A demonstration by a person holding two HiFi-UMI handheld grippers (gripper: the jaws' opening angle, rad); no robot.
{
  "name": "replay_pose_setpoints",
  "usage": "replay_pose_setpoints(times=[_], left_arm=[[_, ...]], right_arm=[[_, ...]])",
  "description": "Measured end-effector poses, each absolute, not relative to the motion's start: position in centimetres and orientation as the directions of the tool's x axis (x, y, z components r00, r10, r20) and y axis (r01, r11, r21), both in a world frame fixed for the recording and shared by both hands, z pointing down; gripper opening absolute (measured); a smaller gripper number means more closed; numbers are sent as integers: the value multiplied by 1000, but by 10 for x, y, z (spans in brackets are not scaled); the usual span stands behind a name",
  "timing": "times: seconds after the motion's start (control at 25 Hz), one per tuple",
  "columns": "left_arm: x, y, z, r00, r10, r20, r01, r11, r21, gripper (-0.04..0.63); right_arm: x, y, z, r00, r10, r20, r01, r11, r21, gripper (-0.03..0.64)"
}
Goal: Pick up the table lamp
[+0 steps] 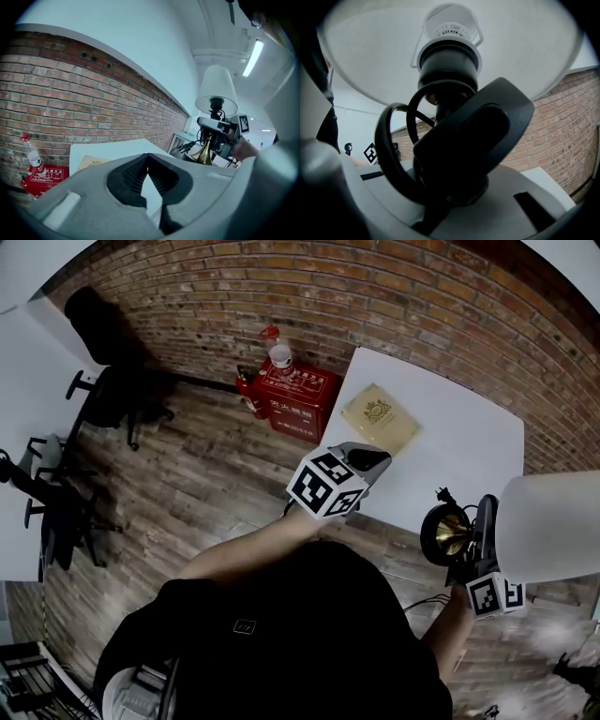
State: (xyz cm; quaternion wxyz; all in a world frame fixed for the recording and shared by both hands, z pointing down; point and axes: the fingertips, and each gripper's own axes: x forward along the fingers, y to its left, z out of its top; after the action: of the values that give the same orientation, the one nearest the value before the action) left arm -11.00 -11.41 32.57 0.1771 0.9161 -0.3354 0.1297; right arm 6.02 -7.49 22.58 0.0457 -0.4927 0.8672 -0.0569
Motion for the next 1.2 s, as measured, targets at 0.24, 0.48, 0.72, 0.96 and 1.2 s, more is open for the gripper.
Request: replay_pose_setpoints(times=[0.24, 0.48, 0.72, 0.96, 1.2], left_arm=[[-154, -102, 309, 723, -606, 332, -677, -717, 164, 8], [-158, -107, 303, 724, -615, 312, -672, -730, 122, 8], [-157, -120, 306, 718, -623, 310, -682, -719, 136, 8], [-161, -121, 304, 711, -632, 308, -692, -706, 152, 8], [-162, -121, 299, 705, -642, 303, -701, -696, 158, 8]], right_arm=[[29, -62, 215, -512, -858, -25, -851, 511, -122, 12], [26, -59, 220, -500, -866, 14, -859, 495, -130, 14], [38, -60, 221, -482, -876, 25, -871, 475, -128, 14], [40, -62, 225, -489, -872, 24, -865, 482, -139, 12], [37, -65, 225, -511, -859, 28, -853, 503, -138, 12]])
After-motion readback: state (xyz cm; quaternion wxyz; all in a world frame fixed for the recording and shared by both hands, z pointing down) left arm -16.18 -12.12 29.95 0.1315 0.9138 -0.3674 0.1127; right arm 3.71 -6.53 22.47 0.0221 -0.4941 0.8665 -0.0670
